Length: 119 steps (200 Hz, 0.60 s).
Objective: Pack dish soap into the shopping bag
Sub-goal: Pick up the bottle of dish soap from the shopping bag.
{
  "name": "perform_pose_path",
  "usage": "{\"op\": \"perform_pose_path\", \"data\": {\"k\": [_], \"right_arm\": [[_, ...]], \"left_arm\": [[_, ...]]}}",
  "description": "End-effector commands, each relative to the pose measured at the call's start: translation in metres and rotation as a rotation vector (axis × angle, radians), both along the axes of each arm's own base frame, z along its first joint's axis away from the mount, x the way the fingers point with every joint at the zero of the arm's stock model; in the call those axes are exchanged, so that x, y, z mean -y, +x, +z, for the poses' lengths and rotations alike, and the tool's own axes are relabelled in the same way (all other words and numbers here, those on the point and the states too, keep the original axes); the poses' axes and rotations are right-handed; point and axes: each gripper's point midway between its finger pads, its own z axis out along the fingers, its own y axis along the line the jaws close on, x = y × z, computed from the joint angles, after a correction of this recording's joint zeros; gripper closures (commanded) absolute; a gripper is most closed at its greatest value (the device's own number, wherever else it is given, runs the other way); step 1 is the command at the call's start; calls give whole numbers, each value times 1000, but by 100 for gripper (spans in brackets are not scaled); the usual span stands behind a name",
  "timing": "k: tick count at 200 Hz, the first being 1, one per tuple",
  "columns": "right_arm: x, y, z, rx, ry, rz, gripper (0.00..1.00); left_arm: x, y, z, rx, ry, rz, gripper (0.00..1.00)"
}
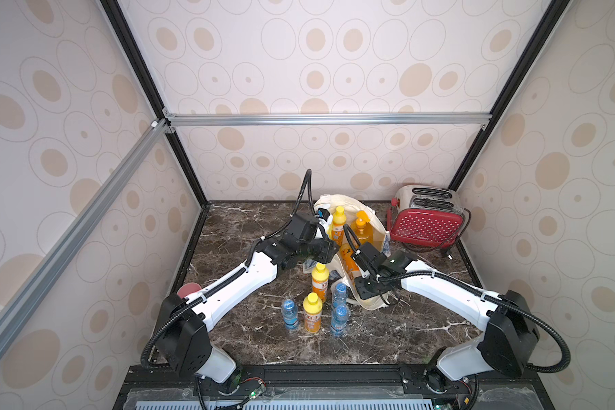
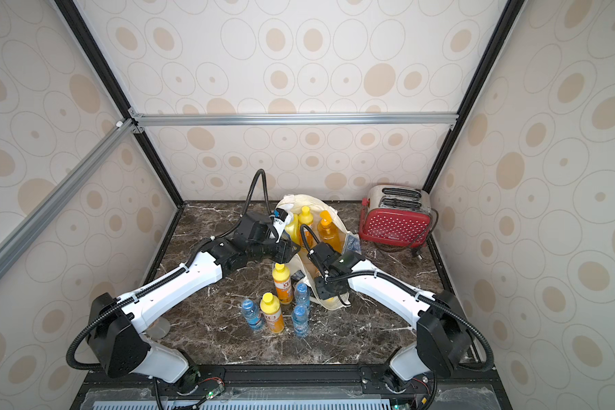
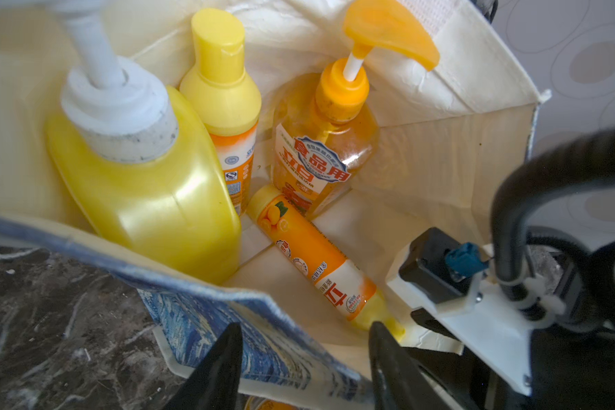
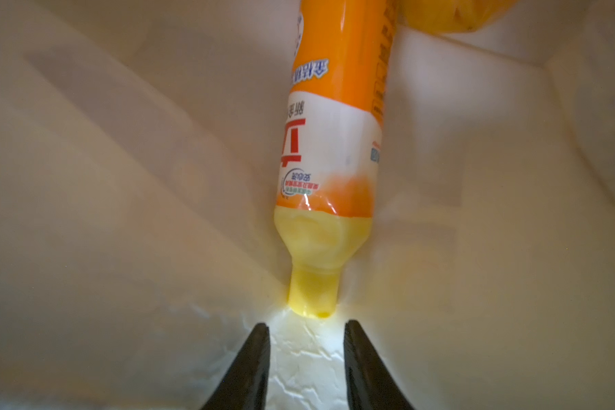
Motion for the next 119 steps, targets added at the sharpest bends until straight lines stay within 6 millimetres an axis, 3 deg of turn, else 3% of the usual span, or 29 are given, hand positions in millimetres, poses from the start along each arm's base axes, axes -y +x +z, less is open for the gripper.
{"op": "perform_pose_path", "data": {"k": [1,91,108,119], "right_arm": [[1,-9,-15,-43,-1,-20,60],[-1,2,-67,-114,14,-63,51],[-1,4,-75,-124,16,-68,51],[-1,6,-79,-130,23,-73,57]], "left_arm": [[4,2,16,28,-1,-4,51],[-2,-2,19,38,4,3,68],[-4,-3,19,40,7,6,68],[-4,-3,19,39,7,7,69]]}}
